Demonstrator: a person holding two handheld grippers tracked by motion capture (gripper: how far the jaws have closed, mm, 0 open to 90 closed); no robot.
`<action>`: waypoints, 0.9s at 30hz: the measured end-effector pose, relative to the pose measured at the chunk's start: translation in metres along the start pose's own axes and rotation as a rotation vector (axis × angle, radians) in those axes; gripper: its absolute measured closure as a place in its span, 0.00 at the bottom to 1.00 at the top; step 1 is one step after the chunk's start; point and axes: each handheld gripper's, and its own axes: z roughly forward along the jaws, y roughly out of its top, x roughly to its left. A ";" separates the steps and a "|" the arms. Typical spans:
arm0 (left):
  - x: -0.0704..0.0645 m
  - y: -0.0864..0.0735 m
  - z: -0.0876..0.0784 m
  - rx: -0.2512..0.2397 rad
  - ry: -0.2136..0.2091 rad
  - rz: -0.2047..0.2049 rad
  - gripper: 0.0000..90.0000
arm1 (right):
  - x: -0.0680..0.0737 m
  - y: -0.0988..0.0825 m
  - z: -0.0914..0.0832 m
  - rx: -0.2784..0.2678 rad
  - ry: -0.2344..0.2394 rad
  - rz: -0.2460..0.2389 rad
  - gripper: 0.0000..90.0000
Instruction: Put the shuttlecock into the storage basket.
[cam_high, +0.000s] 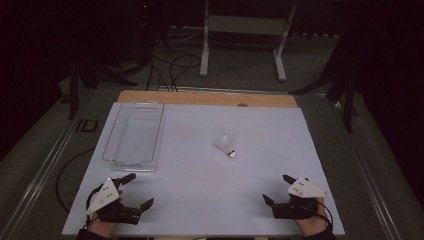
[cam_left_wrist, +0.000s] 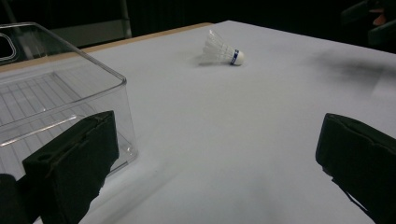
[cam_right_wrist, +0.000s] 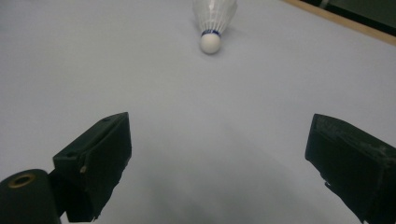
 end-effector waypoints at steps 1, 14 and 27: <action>0.000 0.000 0.000 0.001 0.000 -0.001 0.00 | 0.000 0.002 -0.002 -0.001 -0.006 0.010 0.08; 0.000 0.000 0.000 -0.003 -0.001 -0.001 0.00 | -0.010 0.026 -0.014 0.012 -0.055 0.032 0.08; 0.000 0.000 0.000 -0.003 -0.003 0.003 0.00 | -0.016 0.051 -0.013 0.001 -0.065 0.041 0.08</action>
